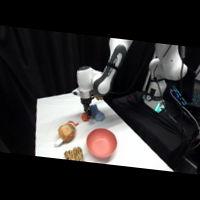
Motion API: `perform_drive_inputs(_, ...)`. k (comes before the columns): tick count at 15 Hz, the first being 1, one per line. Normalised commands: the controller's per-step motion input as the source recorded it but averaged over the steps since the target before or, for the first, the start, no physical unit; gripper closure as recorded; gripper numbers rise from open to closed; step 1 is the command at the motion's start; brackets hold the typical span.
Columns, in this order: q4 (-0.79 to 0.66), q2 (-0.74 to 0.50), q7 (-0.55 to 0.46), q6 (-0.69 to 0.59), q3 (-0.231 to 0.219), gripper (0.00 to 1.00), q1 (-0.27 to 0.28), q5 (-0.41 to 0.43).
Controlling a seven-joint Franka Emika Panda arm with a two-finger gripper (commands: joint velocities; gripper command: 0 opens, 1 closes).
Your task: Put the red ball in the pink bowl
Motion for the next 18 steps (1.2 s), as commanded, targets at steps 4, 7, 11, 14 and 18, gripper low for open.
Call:
perform_drive_inputs(4, 0.1, 0.09, -0.2, 0.13, 0.096, 0.0, -0.123, 0.135)
perform_drive_inputs(7, 0.1, 0.06, -0.18, 0.11, 0.095, 0.32, -0.101, 0.131)
perform_drive_inputs(11, 0.08, 0.04, -0.15, 0.09, 0.072, 0.67, -0.064, 0.108)
perform_drive_inputs(14, 0.06, 0.02, -0.11, 0.07, 0.023, 0.9, -0.024, 0.057)
perform_drive_inputs(18, 0.02, -0.04, -0.06, 0.03, -0.01, 0.97, 0.01, 0.029)
